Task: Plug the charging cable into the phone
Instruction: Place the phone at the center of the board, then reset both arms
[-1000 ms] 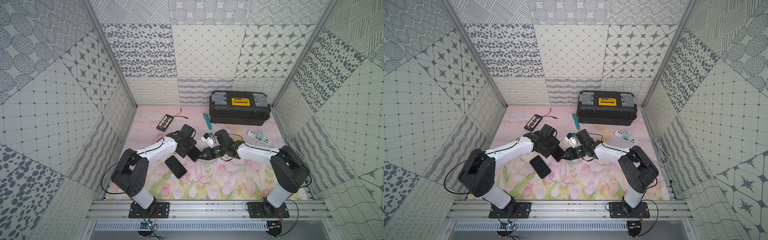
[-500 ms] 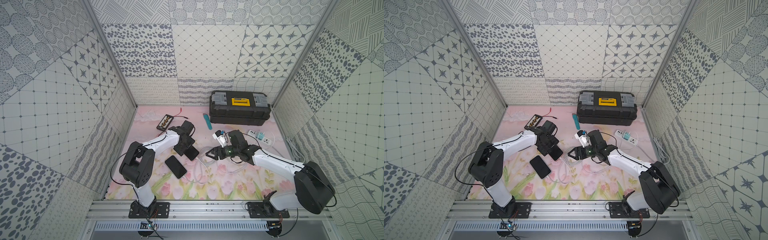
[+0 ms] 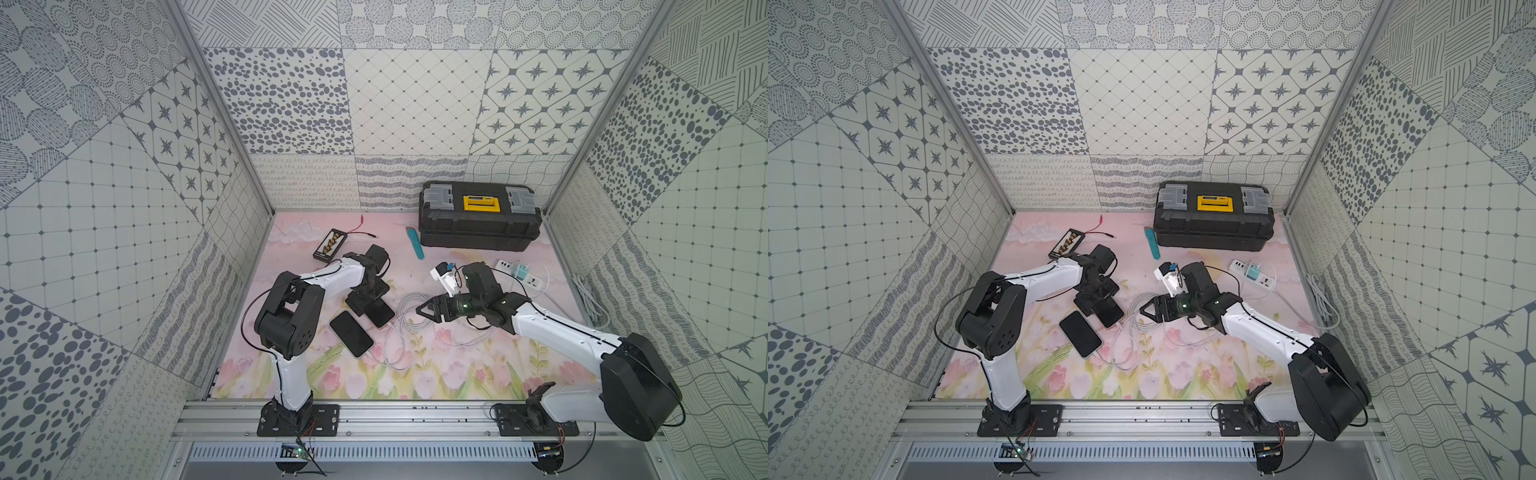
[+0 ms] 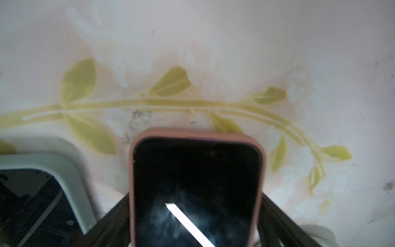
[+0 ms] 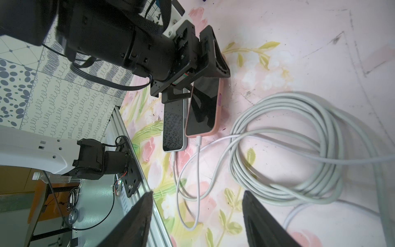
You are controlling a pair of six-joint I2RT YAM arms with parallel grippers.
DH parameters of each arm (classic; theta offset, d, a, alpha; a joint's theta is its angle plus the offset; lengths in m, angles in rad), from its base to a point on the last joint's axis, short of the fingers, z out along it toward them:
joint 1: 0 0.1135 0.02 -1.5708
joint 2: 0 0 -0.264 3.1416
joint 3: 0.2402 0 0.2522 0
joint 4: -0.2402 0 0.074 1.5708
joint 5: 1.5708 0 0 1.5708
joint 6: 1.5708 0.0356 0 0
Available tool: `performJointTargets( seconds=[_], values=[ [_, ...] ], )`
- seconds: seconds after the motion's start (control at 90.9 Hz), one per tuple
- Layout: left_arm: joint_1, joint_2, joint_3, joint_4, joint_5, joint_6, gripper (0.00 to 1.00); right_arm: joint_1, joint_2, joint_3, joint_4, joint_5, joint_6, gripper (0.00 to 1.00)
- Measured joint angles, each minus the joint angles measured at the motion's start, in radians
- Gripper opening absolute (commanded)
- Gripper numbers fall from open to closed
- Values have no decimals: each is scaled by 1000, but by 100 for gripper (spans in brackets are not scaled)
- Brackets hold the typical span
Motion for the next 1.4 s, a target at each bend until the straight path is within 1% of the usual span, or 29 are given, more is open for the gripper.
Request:
performJointTargets(
  seconds=[0.088,0.297,0.374,0.429,0.473,0.539,0.594,0.671,0.748,0.858,0.957,1.012,1.056,1.089,1.144,1.177,1.232,1.298,1.364,1.397],
  values=[
    [0,5,2,1,3,5,98,-7,0,0,-10,1,-2,69],
    [0,-7,8,-6,8,23,98,-21,-21,0,-35,16,-14,81],
    [-2,-58,4,-10,2,34,99,-35,-40,0,-42,32,-18,90],
    [-8,-122,-2,-12,-16,50,99,-57,-62,0,-47,60,-16,96],
    [-13,-185,-12,-10,-40,69,98,-79,-82,0,-48,89,-19,97],
    [-17,-294,-43,8,-86,114,99,-121,-118,0,-48,164,-18,97],
    [-18,-388,-89,32,-129,164,99,-154,-153,0,-46,249,-23,97],
    [-11,-542,-199,105,-199,265,99,-192,-199,-16,-19,384,-43,97],
    [8,-663,-317,173,-260,366,99,-219,-233,-72,47,525,-82,97],
    [30,-765,-480,285,-353,496,98,-254,-243,-204,175,693,-145,97],
    [43,-809,-650,447,-407,632,95,-304,-219,-268,211,779,-170,97],
    [55,-817,-776,600,-422,717,94,-334,-194,-270,241,819,-191,97],
    [72,-804,-875,718,-422,782,95,-355,-171,-272,294,847,-216,97],
    [85,-787,-927,785,-419,814,95,-366,-154,-279,348,863,-231,97],
    [108,-738,-999,912,-416,880,95,-389,-109,-312,491,883,-254,97],
    [120,-704,-1024,992,-415,913,95,-400,-66,-340,586,898,-269,97],
    [135,-651,-1040,1117,-400,965,97,-409,0,-372,667,915,-303,97],
    [170,-574,-1053,1264,-365,1011,96,-432,70,-407,763,915,-328,97],
    [209,-478,-1059,1400,-333,1035,99,-466,154,-438,910,893,-333,97],
    [229,-430,-1057,1466,-314,1044,95,-484,193,-451,972,884,-335,97]
  ],
)
